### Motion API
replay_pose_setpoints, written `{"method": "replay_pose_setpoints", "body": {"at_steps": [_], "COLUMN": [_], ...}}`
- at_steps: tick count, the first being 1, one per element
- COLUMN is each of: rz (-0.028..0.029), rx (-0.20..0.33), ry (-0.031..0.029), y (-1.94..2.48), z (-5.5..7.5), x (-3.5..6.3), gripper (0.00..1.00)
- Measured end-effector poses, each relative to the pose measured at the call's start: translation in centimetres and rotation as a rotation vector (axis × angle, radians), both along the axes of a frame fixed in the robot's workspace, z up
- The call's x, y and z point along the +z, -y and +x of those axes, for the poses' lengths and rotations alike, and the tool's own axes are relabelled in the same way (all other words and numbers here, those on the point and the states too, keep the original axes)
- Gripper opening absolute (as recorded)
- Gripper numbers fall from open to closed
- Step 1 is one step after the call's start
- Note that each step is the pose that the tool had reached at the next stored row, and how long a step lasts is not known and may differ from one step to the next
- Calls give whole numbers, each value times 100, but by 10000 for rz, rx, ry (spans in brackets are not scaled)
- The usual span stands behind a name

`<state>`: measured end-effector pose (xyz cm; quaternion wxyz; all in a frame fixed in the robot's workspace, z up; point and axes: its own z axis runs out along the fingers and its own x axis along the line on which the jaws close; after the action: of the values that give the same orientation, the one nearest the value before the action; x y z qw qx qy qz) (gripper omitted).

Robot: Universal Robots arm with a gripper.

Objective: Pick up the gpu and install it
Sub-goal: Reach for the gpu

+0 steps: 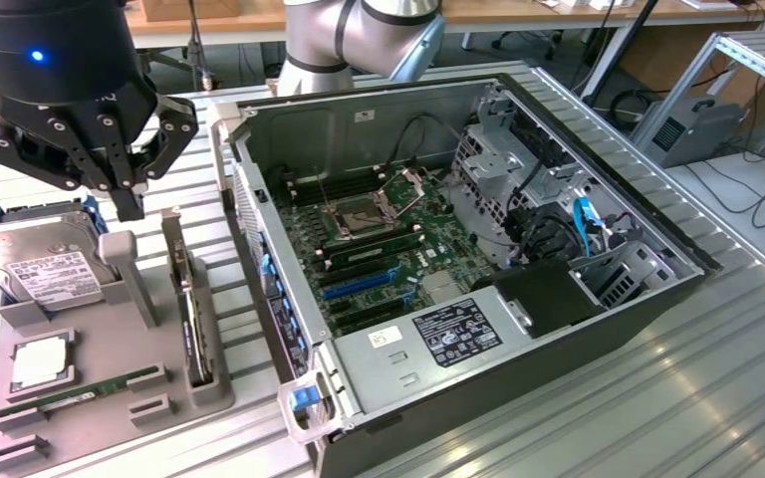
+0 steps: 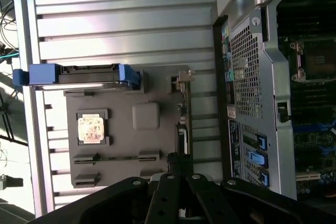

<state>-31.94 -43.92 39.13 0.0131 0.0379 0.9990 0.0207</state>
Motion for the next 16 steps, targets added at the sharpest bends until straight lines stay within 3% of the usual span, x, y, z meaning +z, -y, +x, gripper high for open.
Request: {"method": "replay_pose_setpoints", "body": {"at_steps": [16], "rz": [0], "rx": [1], "ry": [0], "y": [49], "z": [0], "x": [-1], "gripper": [11]}}
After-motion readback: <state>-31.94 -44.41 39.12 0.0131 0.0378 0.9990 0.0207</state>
